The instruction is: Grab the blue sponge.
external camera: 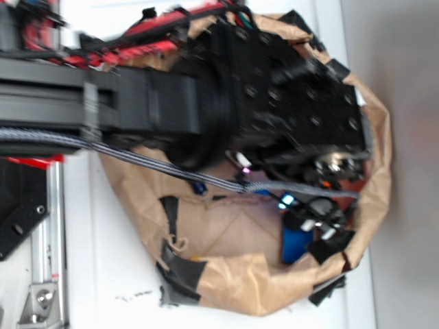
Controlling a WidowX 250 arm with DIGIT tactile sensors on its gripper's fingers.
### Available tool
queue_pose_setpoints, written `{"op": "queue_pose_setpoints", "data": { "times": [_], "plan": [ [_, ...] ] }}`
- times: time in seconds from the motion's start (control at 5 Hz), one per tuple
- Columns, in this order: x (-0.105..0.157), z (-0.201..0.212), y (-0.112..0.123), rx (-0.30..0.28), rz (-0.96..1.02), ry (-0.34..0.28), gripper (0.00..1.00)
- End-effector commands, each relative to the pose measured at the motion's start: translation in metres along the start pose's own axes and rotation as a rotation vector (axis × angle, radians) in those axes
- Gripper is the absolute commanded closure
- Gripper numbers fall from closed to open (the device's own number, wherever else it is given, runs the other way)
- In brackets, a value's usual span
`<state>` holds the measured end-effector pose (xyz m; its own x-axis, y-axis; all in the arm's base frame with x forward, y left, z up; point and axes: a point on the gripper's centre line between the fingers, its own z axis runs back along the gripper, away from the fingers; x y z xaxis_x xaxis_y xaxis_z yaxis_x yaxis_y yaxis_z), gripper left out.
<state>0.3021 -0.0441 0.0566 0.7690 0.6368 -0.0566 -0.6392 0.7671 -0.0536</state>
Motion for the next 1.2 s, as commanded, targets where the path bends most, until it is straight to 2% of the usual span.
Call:
{"op": "queue_pose_setpoints", "data": {
  "times": [0.0,0.2,0.4,0.6,0.8,1.0],
  "plan": [
    [-0.017,0.006,-0.042,-0.12,-0.044,-0.084,0.0],
    [-0.021,0.007,-0.037,-0.191,-0.011,-0.077,0.0],
    [-0.021,-0.004,-0.041,-0.192,-0.009,-0.102,0.0],
    [-0.018,-0.027,-0.051,-0.121,0.01,-0.079,0.0],
    [-0.019,-0.043,-0.058,-0.103,-0.02,-0.108,0.0],
    [-0.013,-0.047,-0.062,-0.105,-0.038,-0.086,0.0]
  ]
}}
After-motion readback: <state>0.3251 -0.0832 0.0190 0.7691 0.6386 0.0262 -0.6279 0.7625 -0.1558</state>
